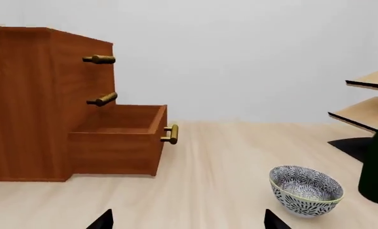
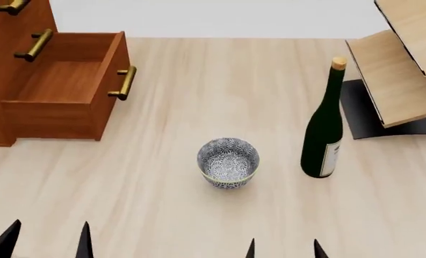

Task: Close the bottom drawer of the cabinet and open the top drawer.

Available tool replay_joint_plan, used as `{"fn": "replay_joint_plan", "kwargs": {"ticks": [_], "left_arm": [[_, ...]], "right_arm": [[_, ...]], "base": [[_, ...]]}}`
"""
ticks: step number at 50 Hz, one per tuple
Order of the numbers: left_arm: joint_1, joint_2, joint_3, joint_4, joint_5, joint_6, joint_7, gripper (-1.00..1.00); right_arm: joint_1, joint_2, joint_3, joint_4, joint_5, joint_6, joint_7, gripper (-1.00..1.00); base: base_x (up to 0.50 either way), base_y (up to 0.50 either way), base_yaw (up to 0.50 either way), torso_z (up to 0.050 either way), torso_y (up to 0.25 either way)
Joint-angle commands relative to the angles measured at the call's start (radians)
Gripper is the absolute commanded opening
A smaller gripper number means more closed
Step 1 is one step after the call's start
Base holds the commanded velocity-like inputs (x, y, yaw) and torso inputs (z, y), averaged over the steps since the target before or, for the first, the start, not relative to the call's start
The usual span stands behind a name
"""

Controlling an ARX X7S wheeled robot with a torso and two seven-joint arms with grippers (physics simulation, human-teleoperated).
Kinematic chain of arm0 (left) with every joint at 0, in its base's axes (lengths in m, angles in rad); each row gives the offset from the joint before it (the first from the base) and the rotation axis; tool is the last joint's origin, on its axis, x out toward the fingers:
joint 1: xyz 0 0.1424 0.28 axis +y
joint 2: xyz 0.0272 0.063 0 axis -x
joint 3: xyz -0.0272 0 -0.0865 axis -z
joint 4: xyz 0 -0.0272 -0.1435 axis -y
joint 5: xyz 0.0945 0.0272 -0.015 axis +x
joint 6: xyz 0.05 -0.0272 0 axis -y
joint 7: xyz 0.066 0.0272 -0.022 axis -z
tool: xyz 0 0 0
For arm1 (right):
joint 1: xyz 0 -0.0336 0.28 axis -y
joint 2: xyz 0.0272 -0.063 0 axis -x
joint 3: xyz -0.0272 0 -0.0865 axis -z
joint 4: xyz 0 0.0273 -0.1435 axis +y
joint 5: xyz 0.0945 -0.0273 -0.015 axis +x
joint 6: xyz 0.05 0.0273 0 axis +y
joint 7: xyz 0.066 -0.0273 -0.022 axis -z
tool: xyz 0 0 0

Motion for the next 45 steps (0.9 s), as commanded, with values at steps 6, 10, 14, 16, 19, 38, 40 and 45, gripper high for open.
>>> {"fn": "replay_joint_plan", "kwargs": {"ticks": [6, 10, 14, 16, 19, 38, 40, 45], "left_arm": [[-0.063, -0.04, -0.004, 0.181, -0.029, -0.125, -0.038, 1.0], [-0.091, -0.056, -0.003, 0.234, -0.036, -0.177, -0.04, 1.0], [-0.129, -0.07, -0.003, 0.285, -0.054, -0.24, -0.037, 1.0], [-0.148, -0.08, 0.003, 0.305, -0.052, -0.257, -0.034, 1.0], [-0.18, -0.087, 0.001, 0.343, -0.066, -0.303, -0.036, 1.0], [-0.617, -0.153, -0.115, 0.644, -0.212, -0.718, -0.042, 1.0], [-0.627, -0.151, -0.123, 0.655, -0.223, -0.732, -0.046, 1.0], [-0.655, -0.15, -0.141, 0.685, -0.245, -0.771, -0.058, 1.0]], "right_arm": [[0.049, 0.047, 0.004, -0.196, 0.012, 0.161, 0.039, 1.0], [0.069, 0.059, 0.014, -0.233, 0.019, 0.2, 0.045, 1.0], [0.09, 0.068, 0.026, -0.256, 0.029, 0.226, 0.05, 1.0], [0.102, 0.073, 0.032, -0.265, 0.038, 0.237, 0.048, 1.0], [0.124, 0.079, 0.038, -0.287, 0.052, 0.268, 0.047, 1.0], [0.329, 0.156, 0.104, -0.528, 0.111, 0.571, 0.062, 1.0], [0.332, 0.155, 0.108, -0.538, 0.116, 0.583, 0.065, 1.0], [0.324, 0.149, 0.109, -0.544, 0.125, 0.59, 0.07, 1.0]], "base": [[0.0, 0.0, 0.0, 0.05, 0.0], [0.0, 0.0, 0.0, 0.05, 0.0], [0.0, 0.0, 0.0, 0.05, 0.0], [0.0, 0.0, 0.0, 0.05, 0.0], [0.0, 0.0, 0.0, 0.05, 0.0], [0.0, 0.0, 0.0, 0.05, 0.0], [0.0, 0.0, 0.0, 0.05, 0.0], [0.0, 0.0, 0.0, 0.05, 0.0]]}}
